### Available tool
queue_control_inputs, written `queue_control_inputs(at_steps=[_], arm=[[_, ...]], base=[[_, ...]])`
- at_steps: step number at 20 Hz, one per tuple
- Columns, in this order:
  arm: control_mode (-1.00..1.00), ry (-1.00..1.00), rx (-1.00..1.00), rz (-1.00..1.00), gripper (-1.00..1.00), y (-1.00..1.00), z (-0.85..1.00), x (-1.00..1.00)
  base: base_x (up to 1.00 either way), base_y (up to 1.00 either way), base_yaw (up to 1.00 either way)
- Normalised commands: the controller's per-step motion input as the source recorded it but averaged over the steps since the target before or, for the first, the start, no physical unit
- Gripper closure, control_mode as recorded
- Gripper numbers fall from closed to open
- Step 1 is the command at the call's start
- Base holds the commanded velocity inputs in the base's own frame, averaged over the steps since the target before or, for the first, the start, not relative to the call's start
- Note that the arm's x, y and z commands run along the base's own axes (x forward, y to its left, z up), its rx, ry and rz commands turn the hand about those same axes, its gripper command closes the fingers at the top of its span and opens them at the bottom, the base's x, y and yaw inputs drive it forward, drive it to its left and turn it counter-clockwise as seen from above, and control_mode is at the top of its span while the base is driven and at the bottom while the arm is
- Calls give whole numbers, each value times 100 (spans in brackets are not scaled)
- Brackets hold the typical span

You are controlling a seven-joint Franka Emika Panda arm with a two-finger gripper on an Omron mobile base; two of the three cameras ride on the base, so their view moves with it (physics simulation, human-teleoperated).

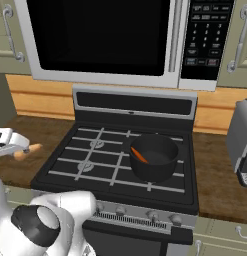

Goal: Put the squash and carrot in the pot. Retrieve the spatula and lightly stir the vegetables in the pot.

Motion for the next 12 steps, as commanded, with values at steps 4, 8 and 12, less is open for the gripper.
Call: queue_control_inputs(at_steps=[4, 8, 12], arm=[[-100, 12, 14, -2, 100, -100, 75, -4], [-100, 14, 19, -8, 100, -100, 47, 0], [-100, 15, 25, -8, 100, -100, 26, 0]], base=[[0, 0, 0], [0, 0, 0], [0, 0, 0]])
